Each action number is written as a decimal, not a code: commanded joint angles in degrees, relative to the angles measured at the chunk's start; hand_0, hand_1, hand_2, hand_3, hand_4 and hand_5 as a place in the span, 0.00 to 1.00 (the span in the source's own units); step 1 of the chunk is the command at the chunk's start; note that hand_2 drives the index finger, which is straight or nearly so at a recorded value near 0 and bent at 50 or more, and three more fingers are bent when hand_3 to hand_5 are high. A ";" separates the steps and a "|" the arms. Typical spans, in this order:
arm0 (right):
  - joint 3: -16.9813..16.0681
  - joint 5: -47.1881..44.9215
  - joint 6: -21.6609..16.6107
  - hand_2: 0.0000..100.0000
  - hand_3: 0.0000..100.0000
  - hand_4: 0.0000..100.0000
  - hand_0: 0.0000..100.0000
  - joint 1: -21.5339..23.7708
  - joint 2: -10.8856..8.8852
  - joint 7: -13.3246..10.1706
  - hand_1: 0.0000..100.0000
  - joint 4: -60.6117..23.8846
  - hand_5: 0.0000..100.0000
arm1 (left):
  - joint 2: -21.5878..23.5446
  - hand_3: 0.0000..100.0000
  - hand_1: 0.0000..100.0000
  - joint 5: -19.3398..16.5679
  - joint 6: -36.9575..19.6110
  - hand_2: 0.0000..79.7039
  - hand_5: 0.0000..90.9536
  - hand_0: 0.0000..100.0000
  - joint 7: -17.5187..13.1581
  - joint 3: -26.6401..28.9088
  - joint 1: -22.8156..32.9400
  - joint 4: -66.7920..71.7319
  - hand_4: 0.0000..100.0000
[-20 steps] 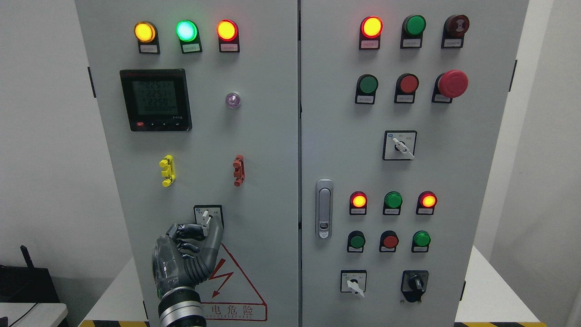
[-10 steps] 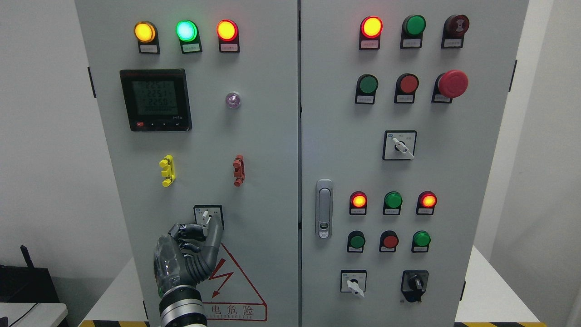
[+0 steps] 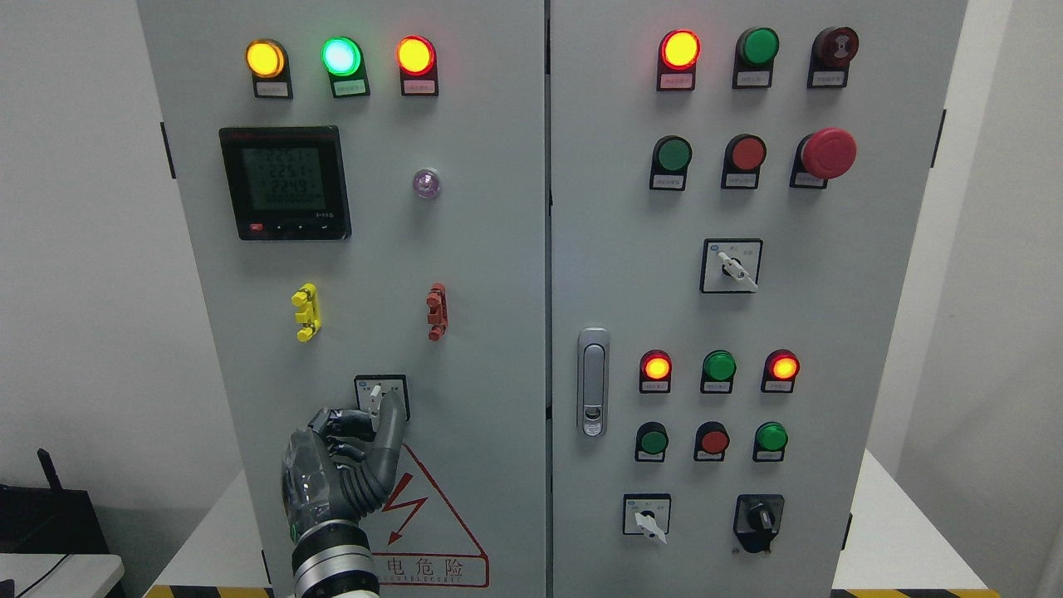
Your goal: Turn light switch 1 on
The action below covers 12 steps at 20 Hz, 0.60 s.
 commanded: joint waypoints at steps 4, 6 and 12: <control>1.14 -1.49 0.03 0.00 0.00 0.00 0.12 0.00 0.00 0.03 0.39 0.00 0.00 | 0.00 0.71 0.40 -0.03 0.11 0.72 0.83 0.22 -0.02 -0.01 -0.03 0.02 0.79; 1.14 -1.49 0.03 0.00 0.00 0.00 0.12 0.00 0.00 0.03 0.39 0.00 0.00 | 0.00 0.72 0.40 -0.03 0.20 0.73 0.83 0.22 -0.02 -0.01 -0.29 0.02 0.79; 1.14 -1.49 0.03 0.00 0.00 0.00 0.12 0.00 0.00 0.03 0.39 0.00 0.00 | 0.00 0.72 0.40 -0.03 0.20 0.73 0.84 0.23 -0.02 -0.01 -0.38 -0.07 0.80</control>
